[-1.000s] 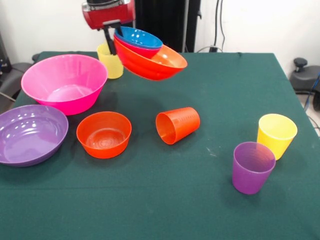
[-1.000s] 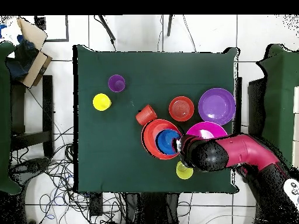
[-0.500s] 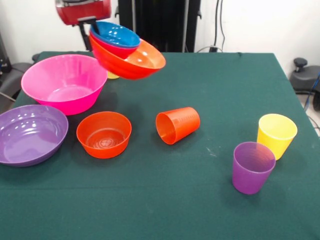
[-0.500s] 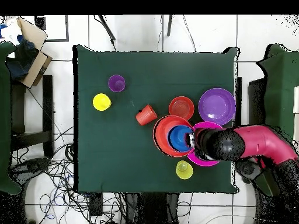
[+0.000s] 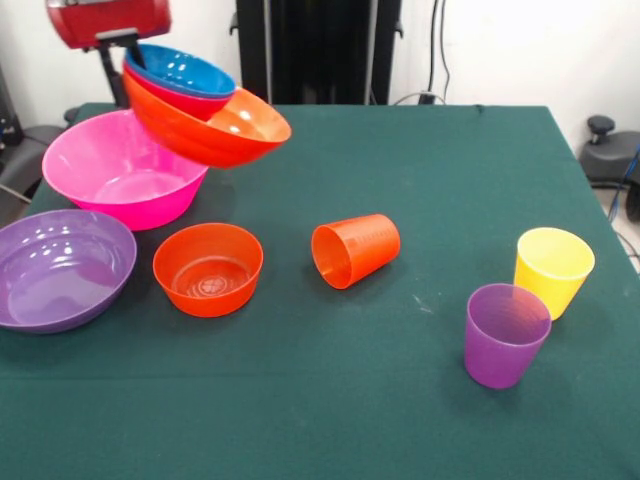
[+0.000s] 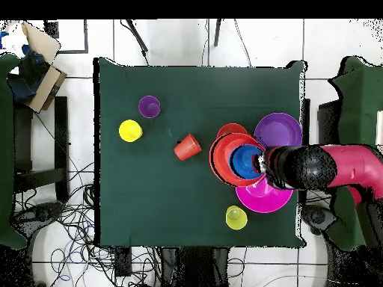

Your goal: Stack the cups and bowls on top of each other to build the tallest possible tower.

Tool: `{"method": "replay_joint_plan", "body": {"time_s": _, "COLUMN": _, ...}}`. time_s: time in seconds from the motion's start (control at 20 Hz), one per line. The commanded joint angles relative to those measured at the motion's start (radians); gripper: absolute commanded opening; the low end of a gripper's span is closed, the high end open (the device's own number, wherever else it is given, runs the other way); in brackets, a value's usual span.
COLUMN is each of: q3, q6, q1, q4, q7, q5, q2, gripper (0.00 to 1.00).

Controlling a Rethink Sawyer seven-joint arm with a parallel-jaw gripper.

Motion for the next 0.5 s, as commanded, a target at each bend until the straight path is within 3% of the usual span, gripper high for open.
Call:
{"method": "replay_joint_plan", "body": {"time_s": 0.05, "q3": 0.014, "q6": 0.148, "q1": 0.047, "q4": -0.180, "q7": -0.409, "q5": 0.008, "q2": 0.094, "gripper": 0.00}}
{"method": "replay_joint_plan", "body": {"time_s": 0.5, "q3": -0.017, "q6": 0.158, "q1": 0.034, "q4": -0.301, "q7": -0.550, "q5": -0.036, "q2": 0.195, "gripper": 0.00}}
